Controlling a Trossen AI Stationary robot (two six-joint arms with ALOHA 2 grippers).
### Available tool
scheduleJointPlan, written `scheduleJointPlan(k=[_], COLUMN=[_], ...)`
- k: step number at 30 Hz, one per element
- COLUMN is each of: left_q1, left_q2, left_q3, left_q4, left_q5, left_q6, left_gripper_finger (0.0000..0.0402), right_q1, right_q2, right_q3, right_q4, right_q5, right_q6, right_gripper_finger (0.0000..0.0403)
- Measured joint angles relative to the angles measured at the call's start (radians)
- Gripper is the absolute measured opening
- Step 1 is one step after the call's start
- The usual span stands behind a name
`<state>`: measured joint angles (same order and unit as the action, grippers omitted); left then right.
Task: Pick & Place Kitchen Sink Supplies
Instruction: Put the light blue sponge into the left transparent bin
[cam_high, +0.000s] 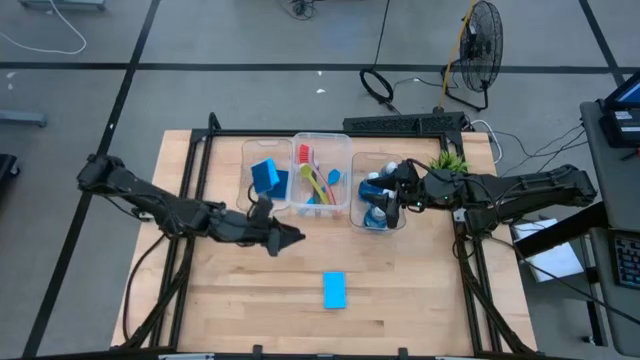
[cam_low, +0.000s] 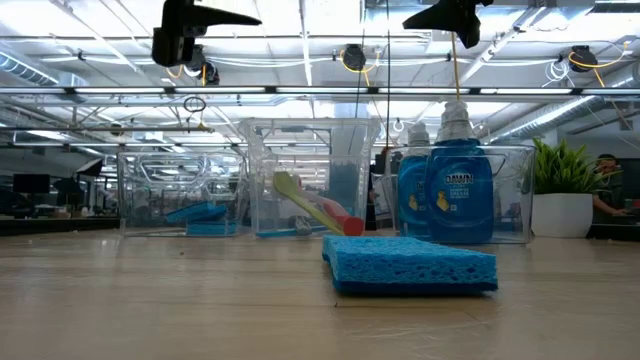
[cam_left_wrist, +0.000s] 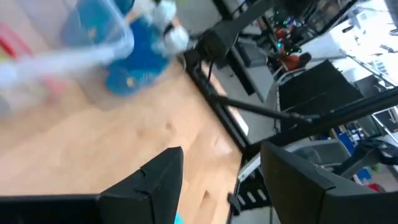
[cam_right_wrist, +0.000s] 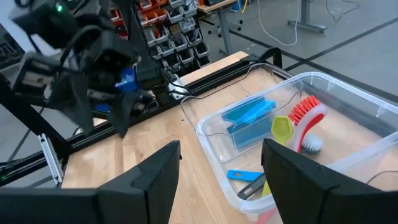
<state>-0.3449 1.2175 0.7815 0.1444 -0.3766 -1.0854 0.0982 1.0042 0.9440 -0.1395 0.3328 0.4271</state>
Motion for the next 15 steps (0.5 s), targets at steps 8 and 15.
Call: scheduleJointPlan(k=[8, 15], left_q1=[-0.078, -0.11], left_q2=[0.133, 0.277], left_q3=[0.032, 0.174], left_q4=[0.071, 0.009], left_q5=[0.01, 0.051], left_q6=[-0.126, -0.194], left_gripper_finger=[0.0212, 0.0212], right_q1=[0.0, 0.0], right_q2=[0.0, 0.0], right_q3=[0.0, 0.0], right_q4=[0.0, 0.0], right_q5=[0.0, 0.0], right_q6=[-0.002, -0.002], right_gripper_finger=[0.0212, 0.0212])
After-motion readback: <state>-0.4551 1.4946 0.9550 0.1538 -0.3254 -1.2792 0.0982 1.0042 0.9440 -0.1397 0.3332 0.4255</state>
